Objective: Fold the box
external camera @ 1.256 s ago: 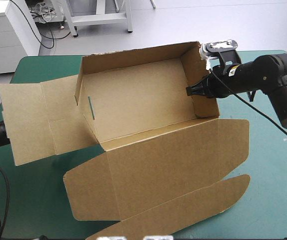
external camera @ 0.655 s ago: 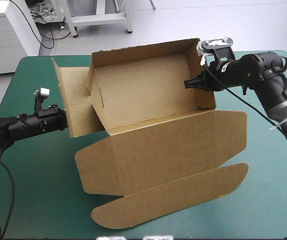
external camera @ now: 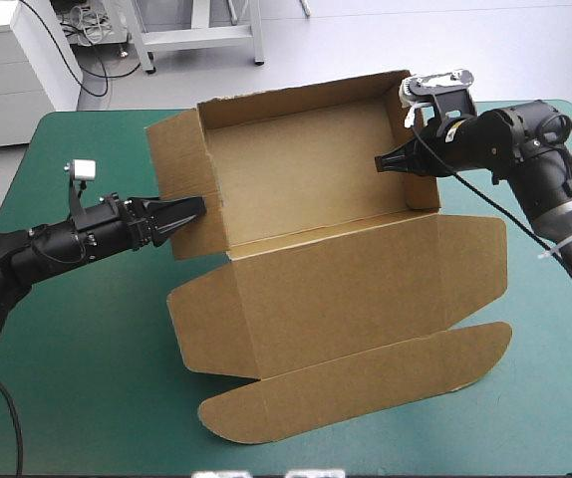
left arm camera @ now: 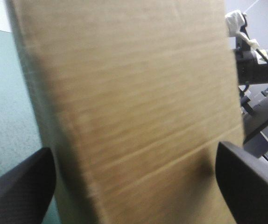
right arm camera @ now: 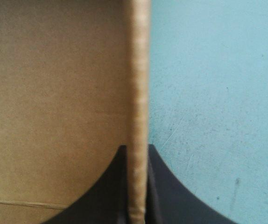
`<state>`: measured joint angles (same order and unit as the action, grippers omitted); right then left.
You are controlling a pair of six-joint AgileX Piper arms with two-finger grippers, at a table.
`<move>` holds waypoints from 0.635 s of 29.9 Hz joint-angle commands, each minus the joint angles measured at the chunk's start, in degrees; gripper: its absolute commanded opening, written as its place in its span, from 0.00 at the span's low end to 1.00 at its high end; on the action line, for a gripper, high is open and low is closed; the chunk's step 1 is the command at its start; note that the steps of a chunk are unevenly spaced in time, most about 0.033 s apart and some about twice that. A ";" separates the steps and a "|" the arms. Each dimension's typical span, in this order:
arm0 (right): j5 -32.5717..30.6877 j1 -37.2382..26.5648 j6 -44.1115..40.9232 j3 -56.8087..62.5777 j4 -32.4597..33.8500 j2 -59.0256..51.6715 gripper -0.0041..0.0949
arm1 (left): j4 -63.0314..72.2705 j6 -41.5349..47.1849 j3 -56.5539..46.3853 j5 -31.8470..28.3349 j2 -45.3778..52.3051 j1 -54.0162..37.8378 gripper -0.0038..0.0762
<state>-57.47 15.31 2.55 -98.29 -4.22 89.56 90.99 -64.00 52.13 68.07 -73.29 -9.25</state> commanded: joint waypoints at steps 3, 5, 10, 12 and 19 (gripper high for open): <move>3.23 -0.08 -0.45 -1.76 -0.75 -1.27 0.04 | 5.52 0.38 3.82 5.39 1.43 5.02 0.86; 3.08 0.04 -0.45 -1.65 -0.75 -1.18 0.04 | 6.51 0.38 3.83 5.39 1.34 5.34 0.86; 1.84 0.15 -1.70 -1.27 -0.90 -1.18 0.04 | 9.00 0.64 3.83 4.80 1.34 5.34 0.86; 1.71 1.25 -1.70 -1.04 0.22 -1.18 0.04 | 8.60 2.06 3.83 4.50 1.34 5.34 0.86; 4.43 6.55 -6.74 -0.92 6.77 -1.28 0.04 | -13.85 19.91 11.09 -5.68 1.51 11.76 0.86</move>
<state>-57.73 20.50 -2.02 -97.56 2.55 90.67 83.44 -53.42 58.27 65.00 -73.35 -1.30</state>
